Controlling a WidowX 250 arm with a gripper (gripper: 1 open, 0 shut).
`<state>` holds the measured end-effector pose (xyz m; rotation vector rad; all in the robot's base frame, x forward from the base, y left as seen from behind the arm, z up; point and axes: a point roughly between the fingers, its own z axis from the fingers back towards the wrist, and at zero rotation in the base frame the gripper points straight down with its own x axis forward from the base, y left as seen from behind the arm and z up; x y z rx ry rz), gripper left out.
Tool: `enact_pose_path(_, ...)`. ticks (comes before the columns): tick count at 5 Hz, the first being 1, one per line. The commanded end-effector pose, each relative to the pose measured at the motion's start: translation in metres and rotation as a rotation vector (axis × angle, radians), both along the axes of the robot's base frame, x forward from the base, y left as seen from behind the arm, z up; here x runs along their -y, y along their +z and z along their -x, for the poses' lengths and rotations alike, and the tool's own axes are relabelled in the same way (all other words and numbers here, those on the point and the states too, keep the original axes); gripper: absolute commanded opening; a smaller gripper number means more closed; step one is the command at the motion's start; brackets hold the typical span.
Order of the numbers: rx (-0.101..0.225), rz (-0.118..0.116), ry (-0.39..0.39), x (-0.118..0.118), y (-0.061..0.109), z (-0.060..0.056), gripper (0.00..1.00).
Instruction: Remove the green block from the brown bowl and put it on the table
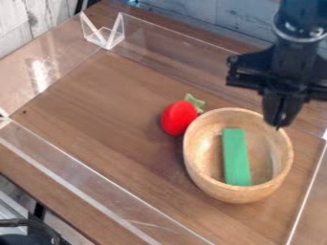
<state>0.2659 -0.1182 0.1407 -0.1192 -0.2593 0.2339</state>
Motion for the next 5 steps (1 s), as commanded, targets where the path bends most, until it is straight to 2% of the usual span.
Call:
enact_pose_path(1,0.057,0.025,-0.008,0.000,0.022,-0.002,0.00)
enact_pose_path(2,0.059,0.022,-0.025,0.001,0.026,-0.002,0.00)
enact_pose_path(4,0.063,0.014,0.009,0.002,0.030,0.009,0.00)
enact_pose_path(5,0.054,0.011,0.032,-0.001,0.024,0.015,1.00)
